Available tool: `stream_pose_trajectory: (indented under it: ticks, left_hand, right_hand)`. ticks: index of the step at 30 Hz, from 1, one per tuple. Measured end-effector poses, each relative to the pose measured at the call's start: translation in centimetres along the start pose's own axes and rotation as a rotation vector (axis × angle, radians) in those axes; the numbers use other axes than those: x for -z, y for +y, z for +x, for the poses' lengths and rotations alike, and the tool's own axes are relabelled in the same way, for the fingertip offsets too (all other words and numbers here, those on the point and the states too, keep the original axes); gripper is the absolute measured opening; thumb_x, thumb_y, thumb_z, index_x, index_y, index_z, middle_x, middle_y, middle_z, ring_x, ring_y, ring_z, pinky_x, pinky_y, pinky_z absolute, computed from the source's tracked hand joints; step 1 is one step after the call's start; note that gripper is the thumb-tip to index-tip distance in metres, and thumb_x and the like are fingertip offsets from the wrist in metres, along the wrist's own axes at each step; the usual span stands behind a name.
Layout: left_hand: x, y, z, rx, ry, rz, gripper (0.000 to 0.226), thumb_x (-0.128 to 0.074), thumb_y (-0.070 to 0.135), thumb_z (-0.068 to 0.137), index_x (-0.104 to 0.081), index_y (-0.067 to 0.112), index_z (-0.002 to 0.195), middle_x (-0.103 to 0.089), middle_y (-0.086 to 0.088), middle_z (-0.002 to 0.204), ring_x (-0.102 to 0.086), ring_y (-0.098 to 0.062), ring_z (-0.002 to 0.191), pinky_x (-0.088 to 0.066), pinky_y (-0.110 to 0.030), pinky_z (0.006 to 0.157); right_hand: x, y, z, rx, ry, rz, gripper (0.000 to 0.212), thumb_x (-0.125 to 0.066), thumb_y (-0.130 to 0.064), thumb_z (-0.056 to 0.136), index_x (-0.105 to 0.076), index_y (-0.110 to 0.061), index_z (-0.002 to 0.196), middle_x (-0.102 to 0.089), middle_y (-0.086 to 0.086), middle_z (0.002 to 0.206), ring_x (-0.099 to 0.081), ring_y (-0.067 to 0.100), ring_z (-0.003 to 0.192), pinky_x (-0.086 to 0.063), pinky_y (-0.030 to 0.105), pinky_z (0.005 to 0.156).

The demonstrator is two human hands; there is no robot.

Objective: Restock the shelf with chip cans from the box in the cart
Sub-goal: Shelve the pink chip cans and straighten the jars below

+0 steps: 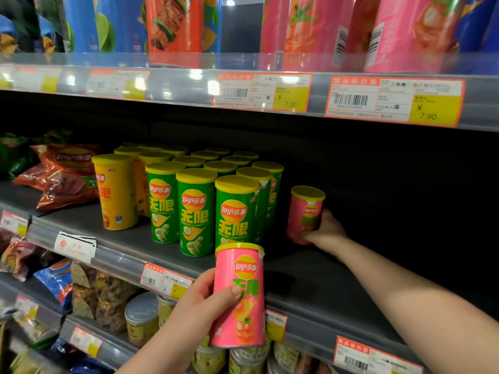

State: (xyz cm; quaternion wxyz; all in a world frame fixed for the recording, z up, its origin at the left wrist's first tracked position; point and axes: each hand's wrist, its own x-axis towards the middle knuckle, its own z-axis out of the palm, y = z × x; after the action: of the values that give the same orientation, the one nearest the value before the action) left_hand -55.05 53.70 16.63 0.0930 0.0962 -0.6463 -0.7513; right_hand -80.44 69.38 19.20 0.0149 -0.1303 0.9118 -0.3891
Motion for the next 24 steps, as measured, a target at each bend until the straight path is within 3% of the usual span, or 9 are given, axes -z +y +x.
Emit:
stream_pose_trajectory:
  ticks: [3, 6, 9, 13, 15, 18, 21, 24]
  left_hand:
    - [-0.1, 0.2, -0.2, 0.015, 0.005, -0.005, 0.085, -0.081, 0.04, 0.032, -0.06, 0.014, 0.11, -0.074, -0.013, 0.092, -0.072, -0.028, 0.079, -0.054, -0.036, 0.068]
    - [-0.3, 0.4, -0.5, -0.006, 0.024, -0.012, 0.088, -0.082, 0.04, 0.029, -0.06, 0.012, 0.109, -0.074, -0.013, 0.09, -0.072, -0.027, 0.076, -0.054, -0.035, 0.065]
    - [-0.7, 0.9, -0.6, -0.047, 0.037, -0.066, 0.079, -0.075, 0.041, 0.035, -0.061, 0.011, 0.107, -0.074, -0.014, 0.087, -0.071, -0.024, 0.07, -0.056, -0.031, 0.058]
    - [-2.4, 2.2, -0.3, -0.142, -0.013, -0.099, 0.063, -0.078, 0.032, 0.046, -0.063, 0.014, 0.105, -0.074, -0.009, 0.088, -0.071, -0.02, 0.071, -0.054, -0.025, 0.055]
    - [-3.5, 2.8, 0.3, -0.181, -0.042, -0.089, 0.055, -0.077, 0.026, 0.053, -0.063, 0.016, 0.105, -0.075, -0.004, 0.087, -0.071, -0.016, 0.073, -0.054, -0.023, 0.056]
    - [-5.2, 3.2, 1.7, -0.238, -0.073, -0.078, 0.069, -0.079, 0.03, 0.05, -0.058, 0.018, 0.115, -0.074, -0.001, 0.095, -0.071, -0.016, 0.082, -0.055, -0.023, 0.06]
    - [-6.3, 3.1, 2.9, -0.266, -0.084, -0.042, 0.076, -0.079, 0.035, 0.054, -0.049, 0.031, 0.124, -0.07, 0.003, 0.109, -0.069, -0.012, 0.095, -0.056, -0.025, 0.069]
    - [-6.0, 2.2, 3.8, -0.39, -0.073, 0.289, 0.081, -0.067, 0.061, 0.053, -0.046, 0.035, 0.127, -0.065, 0.011, 0.111, -0.064, -0.006, 0.101, -0.054, -0.029, 0.085]
  right_hand:
    - [0.1, -0.4, -0.1, -0.026, 0.013, -0.046, 0.094, -0.085, -0.047, 0.06, -0.035, -0.017, 0.134, -0.053, 0.008, 0.131, -0.053, 0.029, 0.119, -0.044, 0.044, 0.1]
    - [0.7, -1.1, -1.0, -0.053, 0.072, -0.05, 0.093, -0.083, -0.043, 0.065, -0.033, -0.014, 0.138, -0.044, 0.012, 0.137, -0.048, 0.031, 0.124, -0.043, 0.038, 0.1]
    - [1.9, -1.7, -3.1, 0.052, 0.083, 0.043, 0.062, -0.074, -0.033, 0.079, -0.045, -0.014, 0.13, -0.051, 0.011, 0.127, -0.054, 0.026, 0.113, -0.044, 0.029, 0.085]
    - [3.6, -2.9, -8.3, 0.216, -0.136, 0.25, 0.015, -0.062, -0.034, 0.089, -0.059, -0.023, 0.099, -0.063, 0.001, 0.103, -0.058, 0.008, 0.085, -0.041, 0.016, 0.063]
    - [4.5, -3.5, -10.5, 0.235, -0.337, 0.379, 0.024, -0.064, -0.044, 0.085, -0.06, -0.028, 0.102, -0.066, 0.002, 0.105, -0.063, 0.009, 0.087, -0.045, 0.018, 0.066]
    - [4.9, -3.6, -12.6, 0.233, -0.582, 0.467, 0.074, -0.079, -0.059, 0.052, -0.055, -0.031, 0.115, -0.068, -0.001, 0.114, -0.066, 0.016, 0.103, -0.054, 0.028, 0.076]
    - [5.0, -2.9, -13.0, 0.241, -0.495, 0.428, 0.075, -0.08, -0.047, 0.047, -0.053, -0.03, 0.115, -0.067, -0.001, 0.114, -0.066, 0.014, 0.104, -0.055, 0.035, 0.086]
    - [6.2, -1.4, -12.2, 0.215, -0.38, 0.451, 0.072, -0.085, -0.027, 0.056, -0.052, -0.028, 0.12, -0.066, -0.001, 0.116, -0.065, 0.013, 0.105, -0.054, 0.034, 0.09]
